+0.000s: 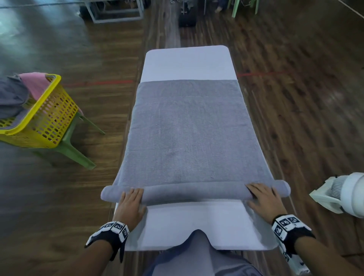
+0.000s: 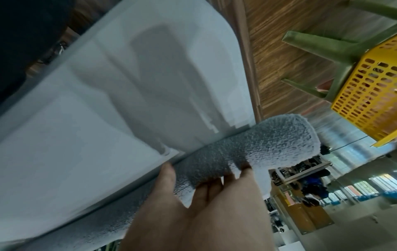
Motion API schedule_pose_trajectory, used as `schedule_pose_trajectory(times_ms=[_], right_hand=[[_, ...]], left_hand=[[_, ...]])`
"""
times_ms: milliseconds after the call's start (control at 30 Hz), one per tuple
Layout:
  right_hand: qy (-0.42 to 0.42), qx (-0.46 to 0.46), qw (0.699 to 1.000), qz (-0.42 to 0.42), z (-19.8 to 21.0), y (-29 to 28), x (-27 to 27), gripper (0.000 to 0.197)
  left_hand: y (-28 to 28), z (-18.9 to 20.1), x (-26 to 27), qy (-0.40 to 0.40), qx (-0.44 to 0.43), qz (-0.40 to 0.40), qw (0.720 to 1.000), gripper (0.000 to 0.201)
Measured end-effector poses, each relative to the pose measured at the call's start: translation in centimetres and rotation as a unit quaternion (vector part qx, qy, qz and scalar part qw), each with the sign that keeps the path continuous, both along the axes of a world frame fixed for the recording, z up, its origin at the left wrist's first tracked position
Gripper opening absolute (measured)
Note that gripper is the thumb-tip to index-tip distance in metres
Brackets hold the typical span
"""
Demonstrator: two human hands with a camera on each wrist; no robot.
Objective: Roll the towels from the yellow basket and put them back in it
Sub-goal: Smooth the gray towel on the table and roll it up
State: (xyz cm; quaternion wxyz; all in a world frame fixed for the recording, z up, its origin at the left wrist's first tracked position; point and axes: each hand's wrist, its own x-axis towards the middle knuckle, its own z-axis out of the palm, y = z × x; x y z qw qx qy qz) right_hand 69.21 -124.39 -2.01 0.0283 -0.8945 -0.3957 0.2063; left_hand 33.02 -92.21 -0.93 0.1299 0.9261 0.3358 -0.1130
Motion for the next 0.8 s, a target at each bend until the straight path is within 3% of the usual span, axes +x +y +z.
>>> schedule_pose_trajectory(times_ms=[233,367,533,700,800], right_hand=[[-0.047,0.058,0.996,-0.037,-1.2,-1.5,-2.6,0.053],[-0.072,0.076,0.994,-0.036,-0.7,-2.8,-3.9,0.037],[-0.104,0.051,0.993,0.008,-0.1,-3.6,-4.0,0.044],[-0.088,0.068,0.994,-0.004,0.4,-2.1,-2.7,0.049],[-0.067,0.066,0.995,0.022,-0.5,-3.1,-4.1,0.05]], left_hand=[[-1.1,0.2,-0.8,-0.014,0.031,-0.014,0.999,0.05],[-2.3,0.0,-2.2,-0.042,0.042,-0.026,0.998,0.036],[-2.4,0.5,-3.3,-0.047,0.024,-0.055,0.997,0.042],[-1.9,0.0,-1.9,-0.064,0.017,0.023,0.998,0.05],[-3.3,-0.3,-2.3,-0.059,0.009,-0.002,0.998,0.051]])
